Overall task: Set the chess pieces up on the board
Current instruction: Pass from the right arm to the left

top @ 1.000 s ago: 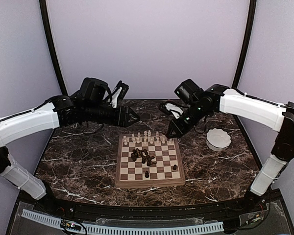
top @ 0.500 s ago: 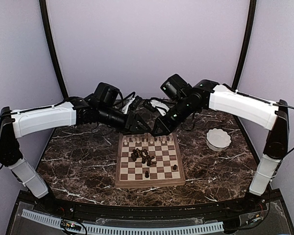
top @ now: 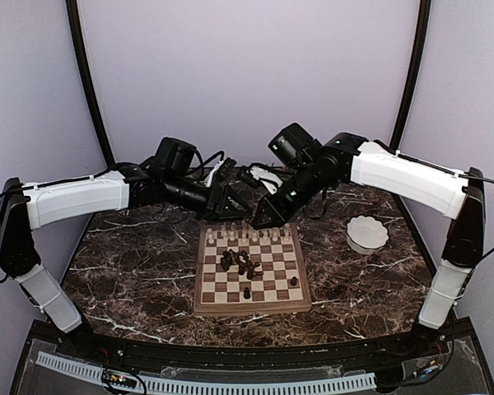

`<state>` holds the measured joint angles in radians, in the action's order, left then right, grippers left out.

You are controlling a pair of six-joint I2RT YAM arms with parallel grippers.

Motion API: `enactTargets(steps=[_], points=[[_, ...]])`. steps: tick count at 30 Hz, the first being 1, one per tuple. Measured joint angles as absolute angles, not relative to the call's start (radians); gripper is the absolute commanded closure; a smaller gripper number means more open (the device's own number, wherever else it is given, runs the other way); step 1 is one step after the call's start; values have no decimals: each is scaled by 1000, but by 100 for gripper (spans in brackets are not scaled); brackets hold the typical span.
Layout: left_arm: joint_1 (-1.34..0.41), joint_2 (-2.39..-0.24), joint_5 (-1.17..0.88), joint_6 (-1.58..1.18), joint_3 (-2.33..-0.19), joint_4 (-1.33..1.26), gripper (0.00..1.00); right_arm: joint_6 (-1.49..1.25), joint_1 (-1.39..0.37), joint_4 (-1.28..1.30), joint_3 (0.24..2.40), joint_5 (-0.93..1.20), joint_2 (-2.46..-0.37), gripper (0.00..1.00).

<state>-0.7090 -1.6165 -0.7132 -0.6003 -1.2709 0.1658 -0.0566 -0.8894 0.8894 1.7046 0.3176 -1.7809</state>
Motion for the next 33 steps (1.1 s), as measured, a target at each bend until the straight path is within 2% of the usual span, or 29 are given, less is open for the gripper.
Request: enactTargets(steps=[3, 14, 16, 20, 22, 28, 33], points=[[-704, -1634, -731, -611, -1268, 152, 52, -53, -889, 889, 1705, 322, -1781, 95], [-691, -1669, -799, -633, -1267, 121, 74, -39, -889, 889, 1721, 330, -1782, 94], [-687, -1670, -815, -637, -1265, 107, 79, -38, -889, 889, 1722, 333, -1782, 90], [-681, -1675, -844, -641, -1259, 83, 84, -38, -889, 890, 1724, 335, -1782, 71], [-675, -1676, -852, -641, -1259, 76, 85, -41, -884, 888, 1724, 331, -1781, 66], [-628, -1671, -846, -684, -1250, 10, 88, -161, -795, 739, 1605, 385, -1669, 61], [-567, -1655, -825, -792, -1224, -115, 88, -335, -712, 500, 1441, 400, -1512, 60]])
